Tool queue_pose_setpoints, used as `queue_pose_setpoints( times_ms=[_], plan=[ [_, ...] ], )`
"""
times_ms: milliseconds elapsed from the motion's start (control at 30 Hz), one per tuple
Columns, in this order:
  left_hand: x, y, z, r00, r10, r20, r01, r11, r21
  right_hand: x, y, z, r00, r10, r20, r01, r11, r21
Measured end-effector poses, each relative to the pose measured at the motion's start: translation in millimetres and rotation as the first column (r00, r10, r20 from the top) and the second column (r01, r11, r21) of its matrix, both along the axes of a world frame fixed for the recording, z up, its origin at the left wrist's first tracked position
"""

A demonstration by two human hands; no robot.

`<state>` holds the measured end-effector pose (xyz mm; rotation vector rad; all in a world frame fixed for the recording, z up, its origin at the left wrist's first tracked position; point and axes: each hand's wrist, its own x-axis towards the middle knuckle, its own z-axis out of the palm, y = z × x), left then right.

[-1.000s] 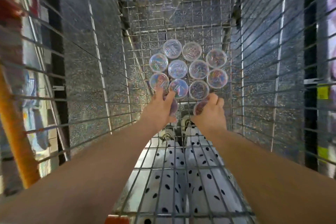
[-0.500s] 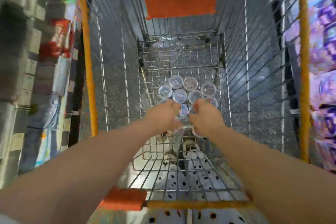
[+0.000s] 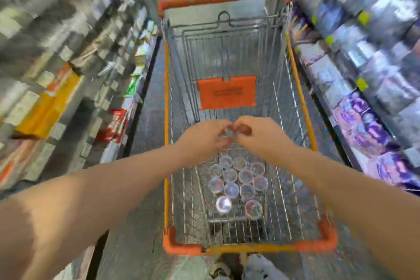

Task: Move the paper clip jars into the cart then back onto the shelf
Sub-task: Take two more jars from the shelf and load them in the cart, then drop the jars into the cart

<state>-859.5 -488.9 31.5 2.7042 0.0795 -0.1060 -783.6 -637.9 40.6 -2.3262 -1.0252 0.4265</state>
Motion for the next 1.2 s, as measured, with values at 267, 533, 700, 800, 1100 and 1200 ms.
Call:
queue_pose_setpoints(
  times_ms=[267, 533, 700, 800, 1100, 1200],
  plan=[
    [-25.2, -15.9, 126.5, 0.972, 0.071, 0.224, -0.089, 0.994, 0.069, -8.1, -10.4, 111.6, 0.978, 0.091, 0.186, -0.126, 0.975, 0.185],
    [-53.8, -57.2, 235.9, 0.913, 0.117, 0.391, -0.221, 0.947, 0.234, -16.4, -45.3, 220.8, 0.919, 0.166, 0.359, -0.262, 0.935, 0.240],
    [-92.0, -92.3, 290.7, 0.823, 0.160, 0.545, -0.340, 0.908, 0.246, -31.4, -64.8, 271.6, 0.851, 0.230, 0.473, -0.403, 0.863, 0.305],
    [-127.8, -104.2, 313.8, 0.755, 0.205, 0.623, -0.429, 0.873, 0.233, -50.7, -63.5, 294.9, 0.816, 0.289, 0.501, -0.487, 0.811, 0.325],
    [-278.2, -94.5, 361.9, 0.614, 0.397, 0.683, -0.707, 0.661, 0.251, -162.3, -1.0, 339.0, 0.666, 0.500, 0.553, -0.733, 0.575, 0.363],
    [-337.0, -76.3, 368.0, 0.560, 0.467, 0.684, -0.774, 0.589, 0.231, -212.6, 31.0, 347.7, 0.604, 0.561, 0.566, -0.793, 0.498, 0.351]
  ],
)
